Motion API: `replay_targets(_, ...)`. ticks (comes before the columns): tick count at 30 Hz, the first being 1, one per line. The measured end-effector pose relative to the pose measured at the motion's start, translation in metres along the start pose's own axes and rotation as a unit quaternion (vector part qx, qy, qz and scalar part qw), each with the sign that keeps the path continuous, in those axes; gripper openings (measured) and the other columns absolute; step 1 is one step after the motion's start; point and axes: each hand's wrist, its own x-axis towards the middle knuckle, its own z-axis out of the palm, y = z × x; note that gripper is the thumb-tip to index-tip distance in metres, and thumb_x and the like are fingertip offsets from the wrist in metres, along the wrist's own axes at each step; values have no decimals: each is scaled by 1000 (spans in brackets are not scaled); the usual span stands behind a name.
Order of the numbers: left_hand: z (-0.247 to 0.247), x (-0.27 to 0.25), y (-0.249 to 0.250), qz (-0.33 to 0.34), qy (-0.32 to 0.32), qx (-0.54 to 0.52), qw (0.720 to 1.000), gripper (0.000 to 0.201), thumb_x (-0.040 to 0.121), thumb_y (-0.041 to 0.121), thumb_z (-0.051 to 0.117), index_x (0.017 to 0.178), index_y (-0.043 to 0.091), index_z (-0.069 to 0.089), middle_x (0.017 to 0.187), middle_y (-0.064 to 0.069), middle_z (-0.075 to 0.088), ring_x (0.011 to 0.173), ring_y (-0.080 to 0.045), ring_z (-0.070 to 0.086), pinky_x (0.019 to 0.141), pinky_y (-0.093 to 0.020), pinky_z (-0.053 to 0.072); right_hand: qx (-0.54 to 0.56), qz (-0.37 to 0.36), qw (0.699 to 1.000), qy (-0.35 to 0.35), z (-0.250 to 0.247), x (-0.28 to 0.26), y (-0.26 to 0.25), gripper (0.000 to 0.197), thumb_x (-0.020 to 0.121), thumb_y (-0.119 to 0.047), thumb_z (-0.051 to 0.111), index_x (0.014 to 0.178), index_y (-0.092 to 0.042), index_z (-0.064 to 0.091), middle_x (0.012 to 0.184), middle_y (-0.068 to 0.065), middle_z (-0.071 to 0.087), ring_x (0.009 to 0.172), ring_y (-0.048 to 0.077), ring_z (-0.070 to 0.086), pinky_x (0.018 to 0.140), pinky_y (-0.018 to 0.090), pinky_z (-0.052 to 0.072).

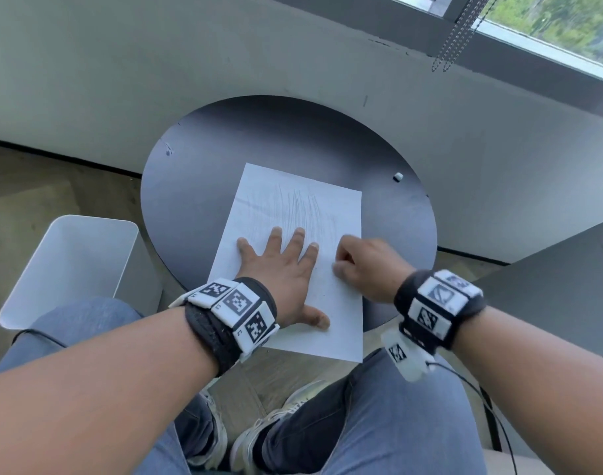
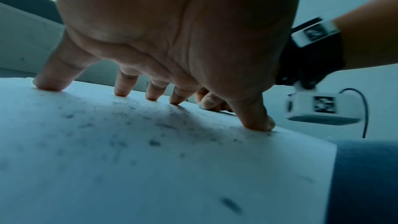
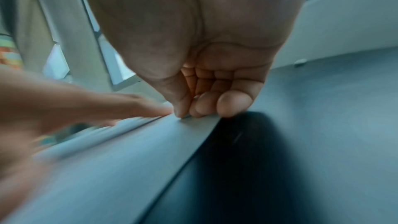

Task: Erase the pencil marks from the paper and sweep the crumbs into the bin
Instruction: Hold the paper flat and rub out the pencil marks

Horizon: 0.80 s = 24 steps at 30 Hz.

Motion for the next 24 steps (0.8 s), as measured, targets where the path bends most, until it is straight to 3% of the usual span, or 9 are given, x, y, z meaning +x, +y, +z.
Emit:
replay_targets(4,-1,0,0,-3,-3,2,1000,128,70,97,44,162,26,-9,170,-1,-18,156,-36,-13,113,-77,11,-3,67,996,65,-18,61,21,8,93,-21,55,90,-15,59,88,0,61,87,24,58,67,32,42)
replay_targets(7,0,0,1,-9,-2,0,1000,128,69,98,43,162,27,-10,170,0,-19,156,-36,-14,113,-77,11,-20,84,994,65,-24,80,25,7,91,-17,54,84,-16,55,85,0,59,89,27,58,66,30,36)
replay_targets(12,1,0,2,-10,7,-12,1000,128,69,97,44,162,26,-8,170,0,-17,156,-35,-13,112,-77,10,-1,24,999,26,-5,23,9,8,94,-26,54,89,-19,54,87,-1,60,82,23,56,67,33,43)
replay_targets(15,1,0,3,-8,7,-19,1000,128,71,95,47,163,25,-8,170,-1,-17,156,-36,-14,112,-78,9,7,-33,999,-19,15,-25,-5,10,96,-29,54,90,-21,51,79,-8,55,76,17,53,65,32,40)
replay_targets(17,0,-1,3,-8,5,-19,1000,128,71,95,48,163,24,-7,171,-2,-17,156,-36,-14,112,-78,9,11,-39,999,-17,18,-29,-8,11,96,-29,53,89,-21,50,78,-10,54,75,16,51,65,32,39)
replay_targets(22,0,0,1,-5,2,-20,1000,129,70,96,47,163,24,-8,170,-1,-18,156,-36,-14,112,-78,8,-2,23,999,40,-2,33,0,9,94,-28,53,90,-20,54,92,1,61,86,23,57,72,35,48)
replay_targets(24,1,0,1,-5,0,-19,1000,129,70,96,46,163,24,-9,170,0,-19,156,-36,-15,113,-78,7,-5,49,997,63,-11,61,6,7,93,-23,53,88,-18,54,96,5,63,90,26,58,71,33,46)
